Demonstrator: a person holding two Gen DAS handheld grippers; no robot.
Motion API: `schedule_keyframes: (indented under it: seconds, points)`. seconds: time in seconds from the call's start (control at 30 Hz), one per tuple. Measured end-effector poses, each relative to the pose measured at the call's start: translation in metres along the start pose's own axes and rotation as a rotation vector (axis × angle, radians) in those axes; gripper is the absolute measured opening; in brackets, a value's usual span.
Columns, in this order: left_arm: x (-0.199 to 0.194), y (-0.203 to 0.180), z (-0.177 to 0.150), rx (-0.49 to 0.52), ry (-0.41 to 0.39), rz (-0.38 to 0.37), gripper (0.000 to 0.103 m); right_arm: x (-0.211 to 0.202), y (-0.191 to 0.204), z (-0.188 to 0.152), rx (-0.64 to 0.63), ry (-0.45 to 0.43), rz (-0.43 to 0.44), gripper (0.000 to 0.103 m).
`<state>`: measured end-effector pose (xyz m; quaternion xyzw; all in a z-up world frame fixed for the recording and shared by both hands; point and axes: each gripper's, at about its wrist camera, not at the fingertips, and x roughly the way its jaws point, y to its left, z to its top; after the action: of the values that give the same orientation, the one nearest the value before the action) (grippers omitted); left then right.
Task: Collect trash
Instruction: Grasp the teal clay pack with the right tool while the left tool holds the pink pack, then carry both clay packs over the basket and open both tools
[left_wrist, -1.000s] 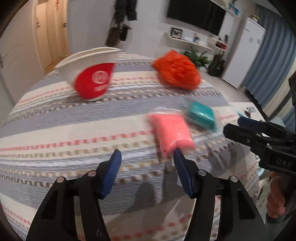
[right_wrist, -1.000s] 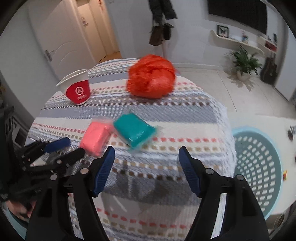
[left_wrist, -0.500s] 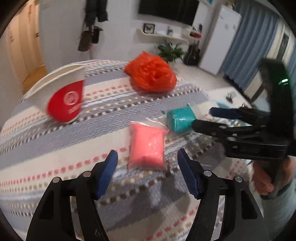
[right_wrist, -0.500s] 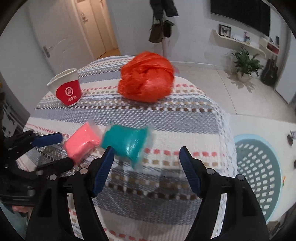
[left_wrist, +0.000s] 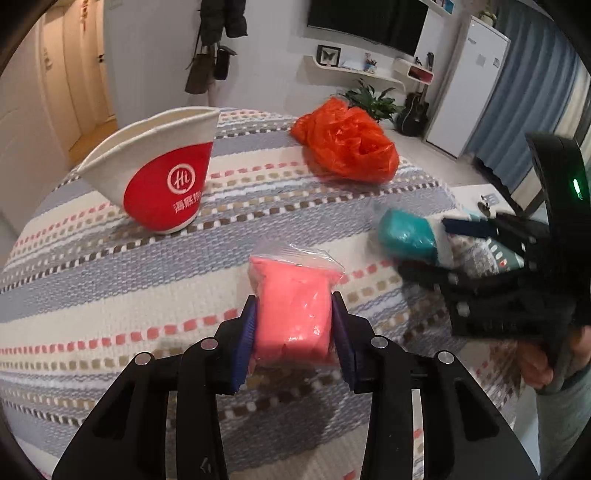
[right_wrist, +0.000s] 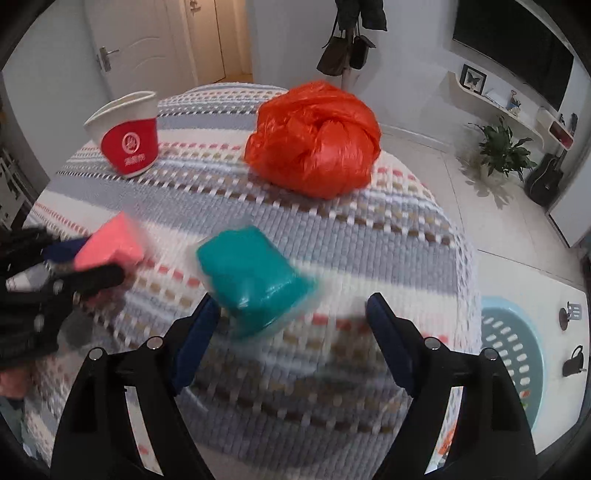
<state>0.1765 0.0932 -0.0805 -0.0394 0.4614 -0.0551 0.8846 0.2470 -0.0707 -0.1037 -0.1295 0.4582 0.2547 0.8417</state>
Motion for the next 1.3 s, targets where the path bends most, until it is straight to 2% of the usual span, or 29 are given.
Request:
schedule_keyframes:
  seconds: [0.1, 0.17, 0.23, 0.3, 0.4, 0.57, 0.7, 0.83, 0.9, 1.0, 1.1, 1.3]
  points:
    - [0.001, -0.003, 0.000, 0.014, -0.003, 0.004, 0.037, 0.005, -0.004, 0.008, 0.034, -0.018, 0.020, 0.078]
    - [0.002, -0.005, 0.002, 0.011, -0.004, -0.010, 0.037, 0.006, -0.001, 0.009, 0.030, -0.020, -0.001, 0.076]
    - [0.005, -0.006, 0.004, 0.014, -0.007, -0.011, 0.037, 0.005, 0.003, 0.006, 0.018, -0.028, -0.023, 0.068]
    - [0.006, -0.007, 0.004, 0.008, -0.010, -0.016, 0.037, 0.001, 0.008, 0.002, 0.014, -0.042, -0.020, 0.051]
    - [0.007, -0.011, 0.006, 0.004, -0.014, -0.022, 0.037, -0.004, 0.015, -0.003, 0.004, -0.059, -0.034, 0.046]
    - [-0.001, -0.026, 0.013, 0.038, -0.039, -0.037, 0.037, -0.018, 0.010, -0.008, 0.022, -0.091, -0.069, 0.045]
    - [-0.014, -0.045, 0.023, 0.072, -0.074, -0.053, 0.037, -0.049, -0.005, -0.010, 0.060, -0.156, -0.076, 0.045]
    - [-0.028, -0.070, 0.035, 0.119, -0.134, -0.061, 0.037, -0.084, -0.029, -0.012, 0.115, -0.228, -0.090, 0.045]
    - [-0.036, -0.081, 0.041, 0.132, -0.176, -0.091, 0.037, -0.097, -0.040, -0.016, 0.140, -0.250, -0.091, 0.045]
    - [-0.044, -0.102, 0.053, 0.138, -0.216, -0.147, 0.037, -0.106, -0.065, -0.027, 0.198, -0.254, -0.110, 0.045]
    - [-0.043, -0.124, 0.063, 0.164, -0.233, -0.162, 0.037, -0.116, -0.091, -0.042, 0.260, -0.265, -0.118, 0.045]
    - [-0.024, -0.167, 0.075, 0.226, -0.216, -0.187, 0.037, -0.132, -0.146, -0.068, 0.381, -0.274, -0.154, 0.045]
